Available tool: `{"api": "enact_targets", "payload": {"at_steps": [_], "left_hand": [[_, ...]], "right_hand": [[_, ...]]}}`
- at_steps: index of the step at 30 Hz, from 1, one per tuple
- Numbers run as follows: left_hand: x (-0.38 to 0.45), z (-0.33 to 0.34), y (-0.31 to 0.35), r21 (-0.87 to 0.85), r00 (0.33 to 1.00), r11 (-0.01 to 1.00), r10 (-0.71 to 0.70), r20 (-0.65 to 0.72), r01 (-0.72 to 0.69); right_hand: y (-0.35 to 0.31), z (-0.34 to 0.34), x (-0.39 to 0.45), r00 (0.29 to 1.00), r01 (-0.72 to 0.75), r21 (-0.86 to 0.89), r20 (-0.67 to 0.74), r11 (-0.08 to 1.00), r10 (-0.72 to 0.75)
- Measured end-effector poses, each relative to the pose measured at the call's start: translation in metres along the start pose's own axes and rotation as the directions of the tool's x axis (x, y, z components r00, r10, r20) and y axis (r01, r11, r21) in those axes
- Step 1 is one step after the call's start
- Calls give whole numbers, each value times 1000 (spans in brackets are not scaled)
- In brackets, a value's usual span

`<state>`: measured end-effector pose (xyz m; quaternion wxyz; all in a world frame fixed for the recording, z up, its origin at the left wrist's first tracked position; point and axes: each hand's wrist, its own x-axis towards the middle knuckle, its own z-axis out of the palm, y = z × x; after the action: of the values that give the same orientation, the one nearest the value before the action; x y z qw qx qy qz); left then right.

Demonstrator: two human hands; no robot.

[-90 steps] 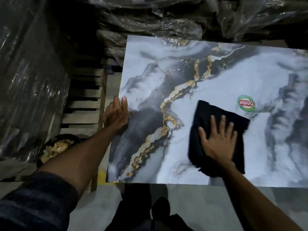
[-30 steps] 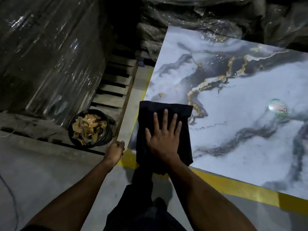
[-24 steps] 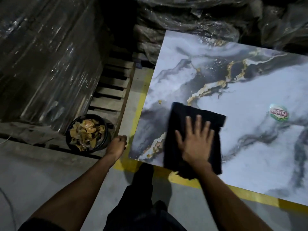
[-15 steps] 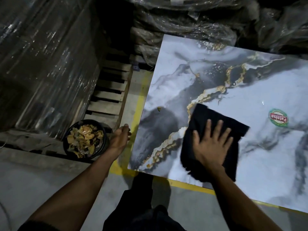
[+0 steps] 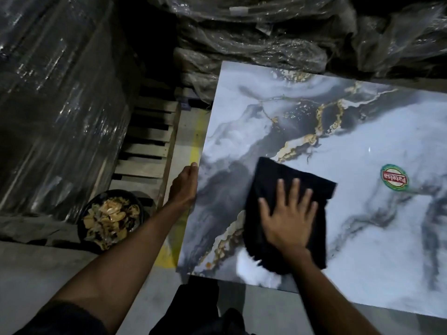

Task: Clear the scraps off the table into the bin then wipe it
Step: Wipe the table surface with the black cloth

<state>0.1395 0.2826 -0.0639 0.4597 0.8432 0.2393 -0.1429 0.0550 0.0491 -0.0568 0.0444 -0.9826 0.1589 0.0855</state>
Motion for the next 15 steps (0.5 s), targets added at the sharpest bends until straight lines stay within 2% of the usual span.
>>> {"api": "enact_targets", "payload": {"at_steps": [3,7,10,15], "left_hand": [[4,9,18,101,996,991,85,36,-88],[13,16,27,171,990,975,142,5,-141],[14,19,27,204,988,968,155,-19,-148],[18,20,27,278,988,951,150,-40,-133]], "right_hand": [[46,-17,42,977,-214,27,19,977,213],[43,-30,81,959,-283,73,43,956,281],[-4,-27,98,981,-195,46,17,980,194],[-98,-22,117,997,66,31,38,997,-67]]}}
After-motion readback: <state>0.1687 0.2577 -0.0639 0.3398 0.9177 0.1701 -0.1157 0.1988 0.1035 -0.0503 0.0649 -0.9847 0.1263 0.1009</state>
